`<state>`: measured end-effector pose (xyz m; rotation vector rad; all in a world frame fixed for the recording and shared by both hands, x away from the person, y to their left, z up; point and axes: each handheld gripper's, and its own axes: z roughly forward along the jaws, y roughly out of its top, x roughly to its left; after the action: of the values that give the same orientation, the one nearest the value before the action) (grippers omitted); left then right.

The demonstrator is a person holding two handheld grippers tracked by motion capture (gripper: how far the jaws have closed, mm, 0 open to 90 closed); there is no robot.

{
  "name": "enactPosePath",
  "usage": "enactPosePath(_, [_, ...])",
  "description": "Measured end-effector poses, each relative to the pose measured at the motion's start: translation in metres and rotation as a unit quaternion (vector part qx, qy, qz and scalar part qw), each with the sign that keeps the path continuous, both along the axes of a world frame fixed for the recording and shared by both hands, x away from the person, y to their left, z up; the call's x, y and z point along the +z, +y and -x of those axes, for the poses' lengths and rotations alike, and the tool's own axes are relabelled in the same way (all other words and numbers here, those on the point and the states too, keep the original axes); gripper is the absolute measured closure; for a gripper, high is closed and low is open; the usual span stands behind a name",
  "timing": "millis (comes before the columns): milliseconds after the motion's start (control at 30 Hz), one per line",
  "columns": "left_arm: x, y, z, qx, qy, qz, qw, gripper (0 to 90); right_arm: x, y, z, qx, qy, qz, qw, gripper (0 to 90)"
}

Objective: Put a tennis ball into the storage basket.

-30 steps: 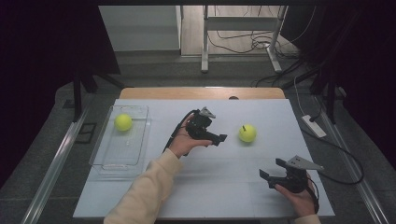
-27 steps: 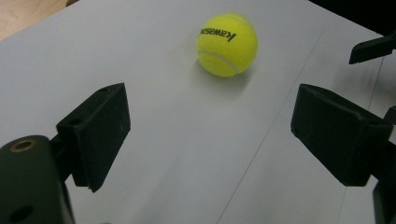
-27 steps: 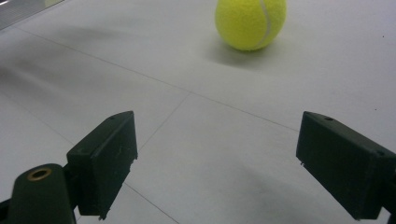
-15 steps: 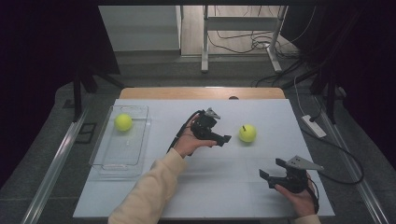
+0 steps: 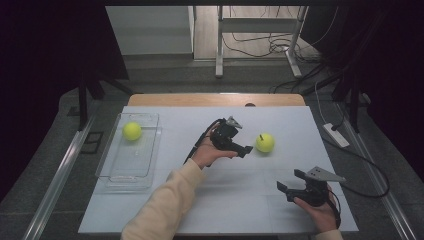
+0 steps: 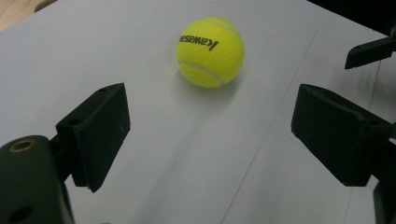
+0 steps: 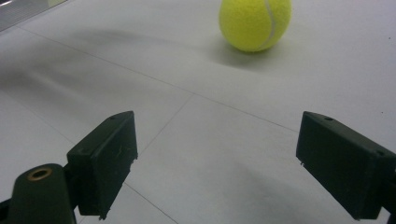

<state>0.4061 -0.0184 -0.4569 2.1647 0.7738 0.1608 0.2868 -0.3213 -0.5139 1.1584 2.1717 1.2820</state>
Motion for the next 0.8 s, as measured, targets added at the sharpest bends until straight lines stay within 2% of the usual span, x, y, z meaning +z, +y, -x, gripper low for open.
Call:
enactPosePath(233, [-0.003, -0.008, -0.003, -0.001, 0.003, 0.003, 1.0000, 13.0, 0.000, 0.001, 0.000, 0.002, 0.000, 0.000, 1.0000, 12.2])
enactPosePath(500, [-0.003, -0.019, -0.004, -0.014, -0.002, 0.005, 0.9999, 12.9, 0.000, 0.000, 0.001, 0.001, 0.000, -0.003, 1.0000, 12.2])
enactPosePath(800, [-0.002, -0.026, -0.007, -0.014, -0.005, -0.007, 0.9999, 13.1, 0.001, -0.002, 0.001, 0.000, 0.000, -0.005, 1.0000, 12.1])
